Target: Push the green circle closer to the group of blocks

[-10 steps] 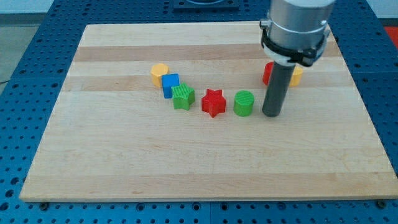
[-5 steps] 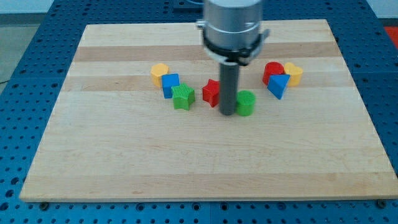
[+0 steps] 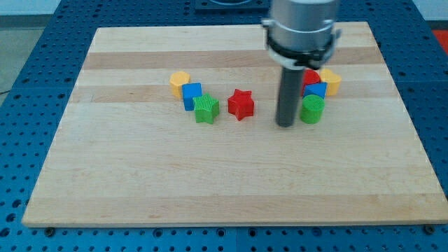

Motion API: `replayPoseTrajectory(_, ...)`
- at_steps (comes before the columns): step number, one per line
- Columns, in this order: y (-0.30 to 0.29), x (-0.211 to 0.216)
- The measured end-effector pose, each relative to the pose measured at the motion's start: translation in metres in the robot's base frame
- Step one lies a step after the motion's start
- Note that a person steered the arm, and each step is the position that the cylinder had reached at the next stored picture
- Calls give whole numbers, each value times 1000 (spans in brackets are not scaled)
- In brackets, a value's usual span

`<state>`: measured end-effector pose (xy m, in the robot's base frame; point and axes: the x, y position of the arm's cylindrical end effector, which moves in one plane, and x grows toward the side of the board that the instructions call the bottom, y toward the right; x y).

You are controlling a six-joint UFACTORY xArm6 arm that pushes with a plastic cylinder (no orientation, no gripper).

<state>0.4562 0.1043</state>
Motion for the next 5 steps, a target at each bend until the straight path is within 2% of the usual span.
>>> replayPoseTrajectory(2, 100, 0)
replayPoseTrajectory(3, 112, -1)
replayPoseTrajectory(5, 87, -25)
